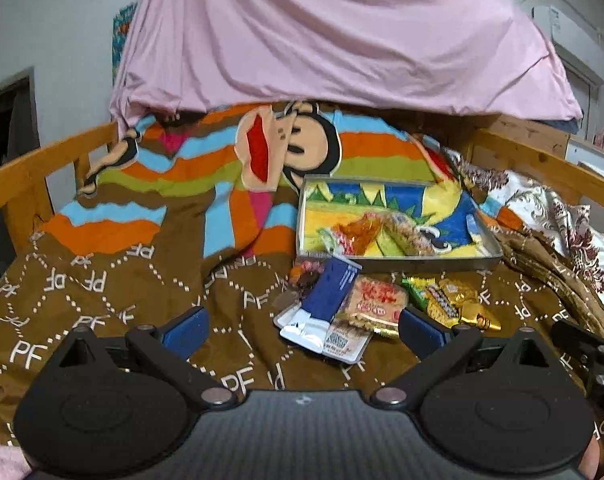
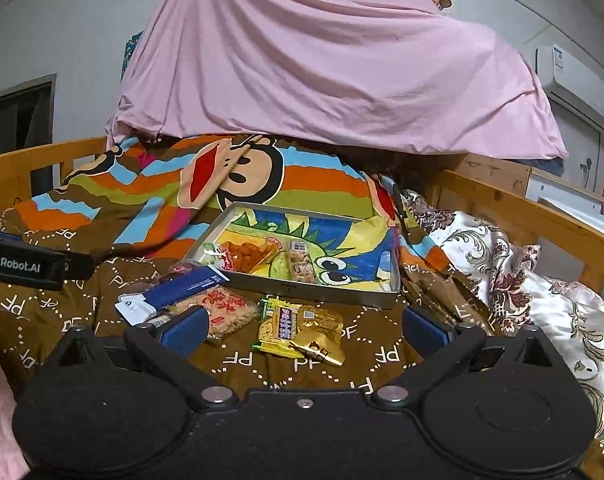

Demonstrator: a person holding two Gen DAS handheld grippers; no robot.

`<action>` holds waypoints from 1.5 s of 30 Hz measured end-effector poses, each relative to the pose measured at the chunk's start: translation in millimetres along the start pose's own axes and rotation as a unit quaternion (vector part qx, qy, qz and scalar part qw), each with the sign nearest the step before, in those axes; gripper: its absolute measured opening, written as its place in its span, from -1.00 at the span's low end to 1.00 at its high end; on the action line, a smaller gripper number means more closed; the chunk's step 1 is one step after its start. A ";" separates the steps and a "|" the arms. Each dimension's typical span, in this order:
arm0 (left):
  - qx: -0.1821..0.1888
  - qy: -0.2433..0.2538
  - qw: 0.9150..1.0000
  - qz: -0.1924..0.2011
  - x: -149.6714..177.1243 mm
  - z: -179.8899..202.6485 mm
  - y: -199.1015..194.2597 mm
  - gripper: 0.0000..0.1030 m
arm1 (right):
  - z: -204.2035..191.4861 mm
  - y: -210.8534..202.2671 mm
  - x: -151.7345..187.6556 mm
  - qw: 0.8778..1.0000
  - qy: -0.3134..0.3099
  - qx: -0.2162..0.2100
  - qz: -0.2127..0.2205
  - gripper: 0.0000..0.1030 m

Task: Organize snacks
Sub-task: 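Grasp the blue carton with the left tool while the right tool grasps the rice-cracker packet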

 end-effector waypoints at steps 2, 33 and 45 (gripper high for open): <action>0.011 -0.002 1.000 -0.018 -4.8 -3.6 6.1 0.99 | 0.4 3.0 -0.7 1.000 0.002 -0.002 -0.006 0.99; 0.054 0.112 0.988 -0.096 -77.5 -10.1 118.5 0.99 | -65.7 149.3 -34.6 0.985 -0.035 -0.129 -0.113 0.98; 0.091 0.085 0.987 -0.106 -80.6 -22.9 137.0 0.97 | -89.0 219.2 -44.9 0.979 -0.004 -0.127 -0.160 0.84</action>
Point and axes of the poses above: each gripper's, at about its wrist camera, not at the fingertips, and y roughly the way its jaws point, z to its right, x to its underside, the point moved 3 cm from there along y, roughly the way its jaws point, and after that the axes turned 15 degrees about -z, right-handed, at the moved point
